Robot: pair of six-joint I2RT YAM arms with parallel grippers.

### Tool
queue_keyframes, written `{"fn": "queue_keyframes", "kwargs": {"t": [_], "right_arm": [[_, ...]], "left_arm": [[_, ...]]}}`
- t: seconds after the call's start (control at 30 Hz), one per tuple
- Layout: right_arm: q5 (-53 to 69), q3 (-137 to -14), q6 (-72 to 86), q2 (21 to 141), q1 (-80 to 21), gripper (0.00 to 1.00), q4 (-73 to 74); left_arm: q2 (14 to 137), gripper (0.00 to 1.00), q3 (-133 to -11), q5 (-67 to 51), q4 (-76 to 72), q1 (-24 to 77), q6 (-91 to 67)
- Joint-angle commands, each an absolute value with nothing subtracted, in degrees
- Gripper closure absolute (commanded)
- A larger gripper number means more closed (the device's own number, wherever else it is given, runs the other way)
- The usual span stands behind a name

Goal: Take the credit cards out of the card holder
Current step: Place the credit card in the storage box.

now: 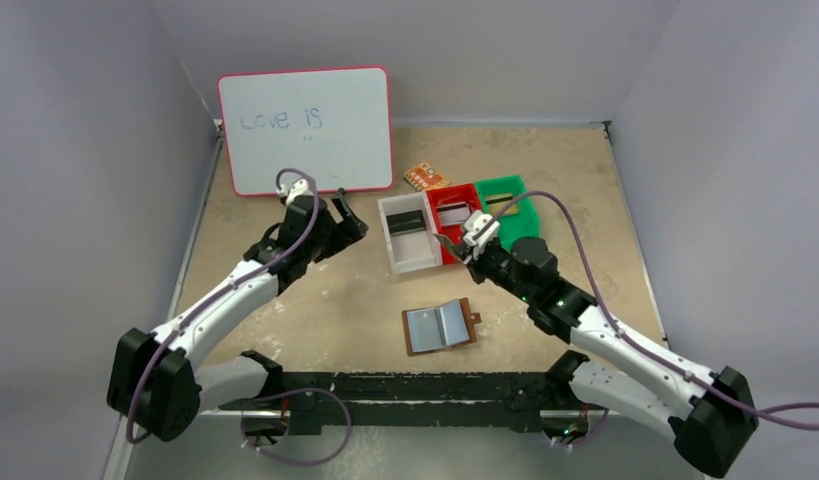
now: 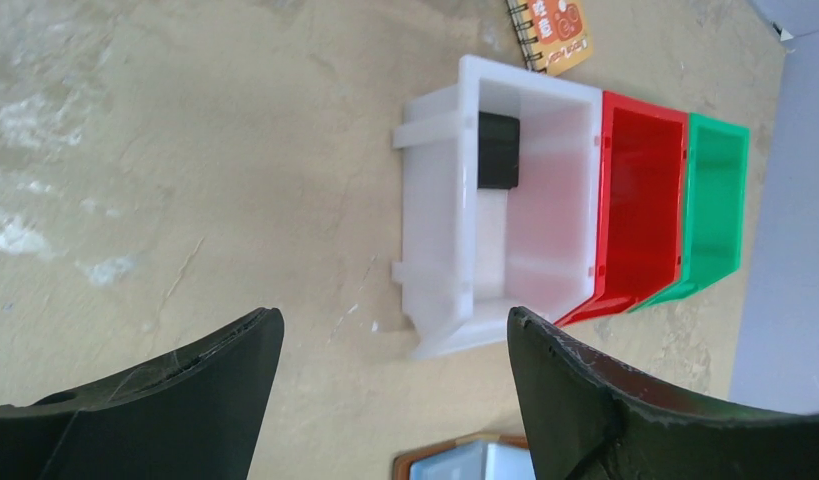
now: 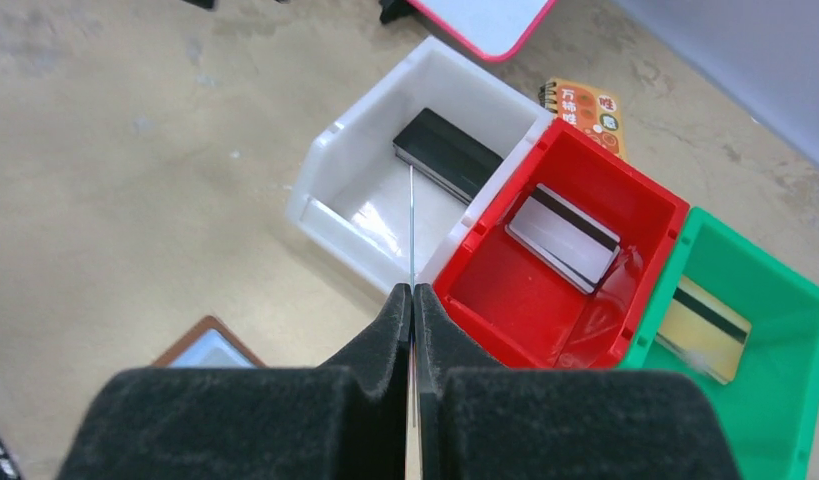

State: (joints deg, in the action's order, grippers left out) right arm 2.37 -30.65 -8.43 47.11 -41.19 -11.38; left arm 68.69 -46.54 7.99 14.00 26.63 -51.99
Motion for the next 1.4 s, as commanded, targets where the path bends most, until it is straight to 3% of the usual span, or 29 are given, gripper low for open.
{"fn": "queue_keyframes", "kwargs": {"t": [0.0, 0.53, 1.37], "right_arm": [[4.7, -37.55, -18.57, 53.75, -41.05, 1.0, -15.36], [7.51, -50.87, -39.04, 75.84, -41.13, 1.0, -15.06], [3.62, -67.06, -54.94, 101.19, -41.6, 1.0, -11.09]], "left_arm": [[60.69, 0.17, -42.63, 9.16, 15.62, 26.29, -54.9], [50.68, 0.17, -35.08, 8.01, 22.78, 26.28, -57.03], [44.81, 0.17, -40.82, 16.09, 36.67, 26.28, -52.6]]}}
